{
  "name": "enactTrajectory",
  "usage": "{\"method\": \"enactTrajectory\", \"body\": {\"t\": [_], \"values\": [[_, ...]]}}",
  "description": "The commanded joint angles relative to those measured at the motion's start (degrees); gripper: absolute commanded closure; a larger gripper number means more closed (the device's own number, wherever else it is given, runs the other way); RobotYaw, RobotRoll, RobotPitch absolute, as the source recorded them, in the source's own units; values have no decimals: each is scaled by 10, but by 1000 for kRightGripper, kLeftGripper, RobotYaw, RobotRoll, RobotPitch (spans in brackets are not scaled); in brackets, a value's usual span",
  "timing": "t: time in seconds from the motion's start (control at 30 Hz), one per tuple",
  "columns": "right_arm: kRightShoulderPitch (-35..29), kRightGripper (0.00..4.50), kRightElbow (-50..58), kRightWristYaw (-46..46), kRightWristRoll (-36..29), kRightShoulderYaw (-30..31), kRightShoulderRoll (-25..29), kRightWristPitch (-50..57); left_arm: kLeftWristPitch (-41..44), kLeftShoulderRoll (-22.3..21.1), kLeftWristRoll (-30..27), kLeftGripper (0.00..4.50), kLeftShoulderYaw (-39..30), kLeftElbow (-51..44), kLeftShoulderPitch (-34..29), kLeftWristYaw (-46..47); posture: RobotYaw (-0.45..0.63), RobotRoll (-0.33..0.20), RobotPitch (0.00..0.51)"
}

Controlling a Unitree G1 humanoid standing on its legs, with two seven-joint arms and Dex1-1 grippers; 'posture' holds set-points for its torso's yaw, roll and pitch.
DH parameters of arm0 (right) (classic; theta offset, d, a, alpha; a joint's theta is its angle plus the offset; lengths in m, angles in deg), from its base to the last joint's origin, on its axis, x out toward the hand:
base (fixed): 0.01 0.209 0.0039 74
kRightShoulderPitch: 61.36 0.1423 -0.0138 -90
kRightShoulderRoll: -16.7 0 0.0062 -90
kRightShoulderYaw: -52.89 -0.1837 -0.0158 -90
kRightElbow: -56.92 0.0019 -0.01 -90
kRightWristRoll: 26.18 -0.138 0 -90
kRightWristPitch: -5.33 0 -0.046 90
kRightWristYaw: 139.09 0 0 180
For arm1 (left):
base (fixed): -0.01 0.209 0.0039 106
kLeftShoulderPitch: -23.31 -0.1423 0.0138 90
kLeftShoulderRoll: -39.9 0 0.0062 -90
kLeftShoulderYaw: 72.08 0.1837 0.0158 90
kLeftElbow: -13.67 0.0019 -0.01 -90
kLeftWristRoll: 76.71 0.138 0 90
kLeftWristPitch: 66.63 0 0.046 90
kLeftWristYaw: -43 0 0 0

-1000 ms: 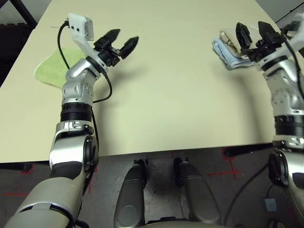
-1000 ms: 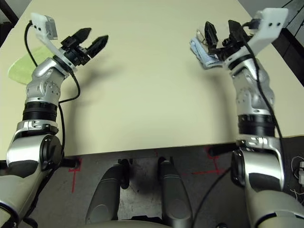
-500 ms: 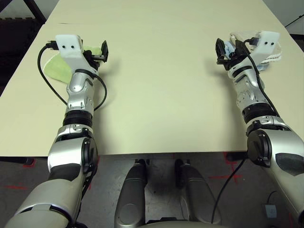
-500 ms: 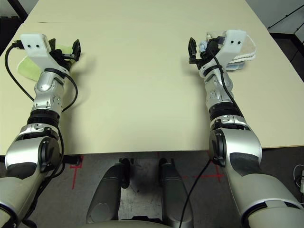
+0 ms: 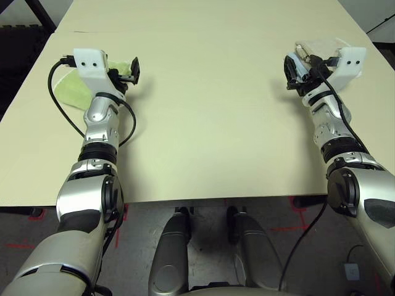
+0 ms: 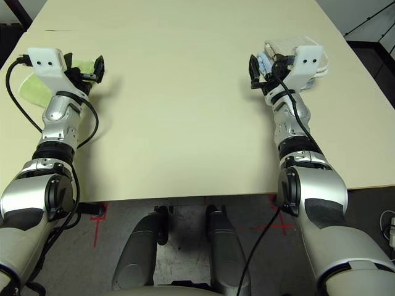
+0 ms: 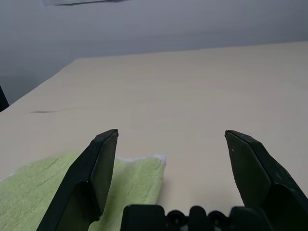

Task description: Fold the towel and set it aside.

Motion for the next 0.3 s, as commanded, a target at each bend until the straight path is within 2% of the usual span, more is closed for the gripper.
{"method": "enactTrajectory", "body": {"t": [0.03, 0.1, 0.3], "values": [[-8, 19, -11, -4, 0, -11, 11, 0, 15, -1, 6, 0, 9, 3, 10, -2, -32, 0, 242], [-8, 19, -10, -3, 2, -12, 11, -1, 18, 1, 5, 0, 10, 7, 10, -9, -47, 0, 256], [-12, 19, -3, -7, 4, -15, 16, 0, 20, 0, 6, 0, 13, 13, 7, -6, -58, 0, 256]]}}
